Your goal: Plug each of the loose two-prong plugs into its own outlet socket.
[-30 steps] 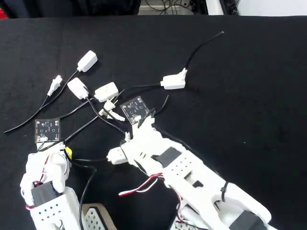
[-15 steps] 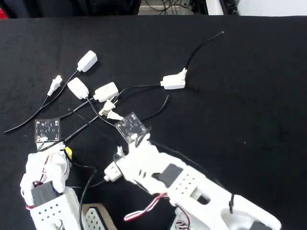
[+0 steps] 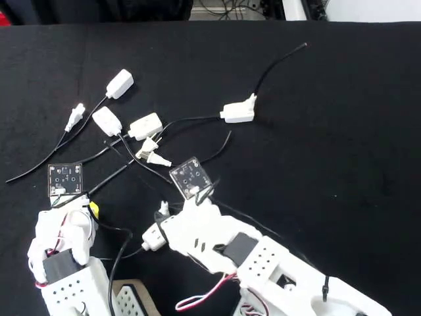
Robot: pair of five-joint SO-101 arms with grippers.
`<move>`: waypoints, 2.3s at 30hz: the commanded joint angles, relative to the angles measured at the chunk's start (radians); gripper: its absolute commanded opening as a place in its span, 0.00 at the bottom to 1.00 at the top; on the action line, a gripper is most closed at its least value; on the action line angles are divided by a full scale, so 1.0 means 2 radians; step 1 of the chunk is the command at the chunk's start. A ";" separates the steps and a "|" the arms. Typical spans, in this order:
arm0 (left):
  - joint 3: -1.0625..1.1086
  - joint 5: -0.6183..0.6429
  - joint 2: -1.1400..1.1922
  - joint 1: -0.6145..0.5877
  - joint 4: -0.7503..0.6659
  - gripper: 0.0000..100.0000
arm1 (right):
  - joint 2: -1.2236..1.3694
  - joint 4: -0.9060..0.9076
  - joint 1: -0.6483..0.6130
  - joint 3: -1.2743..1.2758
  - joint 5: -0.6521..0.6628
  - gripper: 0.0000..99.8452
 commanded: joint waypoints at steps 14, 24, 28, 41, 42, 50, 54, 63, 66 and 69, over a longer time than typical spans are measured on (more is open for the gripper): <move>-0.022 0.008 -0.002 0.036 -0.005 0.22 | -0.013 0.003 0.084 -0.123 -0.042 0.01; -0.066 -0.036 -0.002 0.178 0.035 0.22 | -0.053 0.190 0.202 -0.217 -0.050 0.01; -0.148 -0.070 0.000 0.246 0.117 0.22 | -0.125 0.371 0.321 -0.316 -0.044 0.01; -0.256 -0.038 0.283 0.408 0.096 0.28 | -0.020 0.338 0.371 -0.294 -0.009 0.01; -0.271 -0.038 0.311 0.420 0.104 0.28 | -0.013 0.334 0.377 -0.294 -0.015 0.01; -0.278 -0.031 0.467 0.474 0.042 0.28 | -0.010 0.331 0.397 -0.291 -0.018 0.01; -0.253 -0.026 0.545 0.455 -0.038 0.28 | -0.010 0.331 0.396 -0.291 -0.018 0.01; -0.260 0.003 0.614 0.442 -0.092 0.15 | -0.010 0.331 0.396 -0.290 -0.018 0.01; -0.264 0.004 0.614 0.438 -0.088 0.09 | -0.010 0.330 0.396 -0.285 -0.018 0.01; -0.277 0.001 0.613 0.437 -0.088 0.05 | -0.010 0.329 0.395 -0.280 -0.018 0.01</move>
